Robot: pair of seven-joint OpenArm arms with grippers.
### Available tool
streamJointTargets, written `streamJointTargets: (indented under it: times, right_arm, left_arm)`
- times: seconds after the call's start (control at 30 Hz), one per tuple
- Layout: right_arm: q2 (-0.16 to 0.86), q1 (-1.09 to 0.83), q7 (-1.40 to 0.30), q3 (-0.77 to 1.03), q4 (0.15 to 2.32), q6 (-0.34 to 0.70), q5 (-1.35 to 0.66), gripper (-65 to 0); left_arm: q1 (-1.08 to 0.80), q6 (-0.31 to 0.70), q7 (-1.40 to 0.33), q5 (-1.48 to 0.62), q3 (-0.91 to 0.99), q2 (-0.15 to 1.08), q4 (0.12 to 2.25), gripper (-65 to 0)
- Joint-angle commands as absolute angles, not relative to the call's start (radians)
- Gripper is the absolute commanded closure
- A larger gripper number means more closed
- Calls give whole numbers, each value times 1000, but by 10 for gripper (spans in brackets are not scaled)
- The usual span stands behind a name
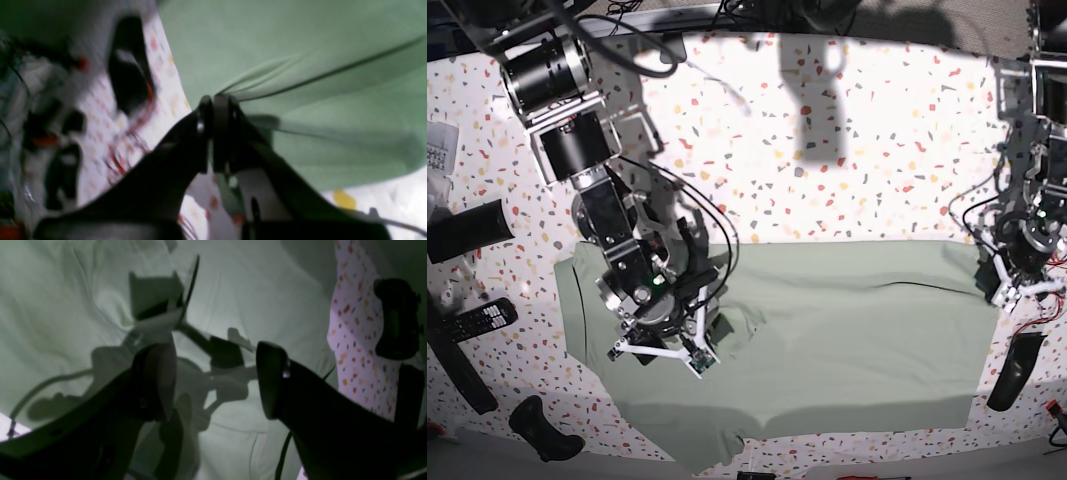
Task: Fold the T-shirt properly
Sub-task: 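Release the folded edge and reposition both grippers on the fold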
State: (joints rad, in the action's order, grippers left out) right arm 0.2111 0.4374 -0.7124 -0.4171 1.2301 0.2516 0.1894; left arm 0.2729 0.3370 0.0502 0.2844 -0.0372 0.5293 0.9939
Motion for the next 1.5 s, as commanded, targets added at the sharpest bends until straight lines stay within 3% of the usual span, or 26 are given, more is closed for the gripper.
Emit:
streamJointTargets:
  times: [0.0,0.07,0.17,0.33,0.57,0.73,0.93,1.1,1.47]
  right_arm:
    - [213,471,-710,-412,1246,247,197,-364]
    - [213,470,-722,-412,1246,247,197,-364]
    - [213,470,-727,-412,1246,247,197,-364]
    - [213,471,-737,-412,1246,247,138,-364]
    - [213,470,-728,-396,1246,247,-185,-364]
    - [210,465,-714,-274,1246,247,-270,-364]
    - [210,421,-707,-85,1246,273,-270,-364]
    - [210,350,-668,-16,1246,365,-262,-364]
    - [210,296,-570,-13,1205,370,-194,-364]
  left_arm:
    - [314,320,88,302,-27,549,1000,-93]
    - [345,309,102,315,-27,548,965,-208]
    - [387,310,102,310,-27,549,887,-255]
    - [398,311,84,272,-27,549,815,-254]
    - [398,322,-353,-230,-27,556,928,-254]
    - [397,326,-486,-444,-27,554,1025,-253]
    - [393,259,-464,-393,-27,491,1023,-158]
    - [393,261,-464,-394,-27,453,1023,-154]
    - [365,261,-463,-393,-23,452,1035,-154]
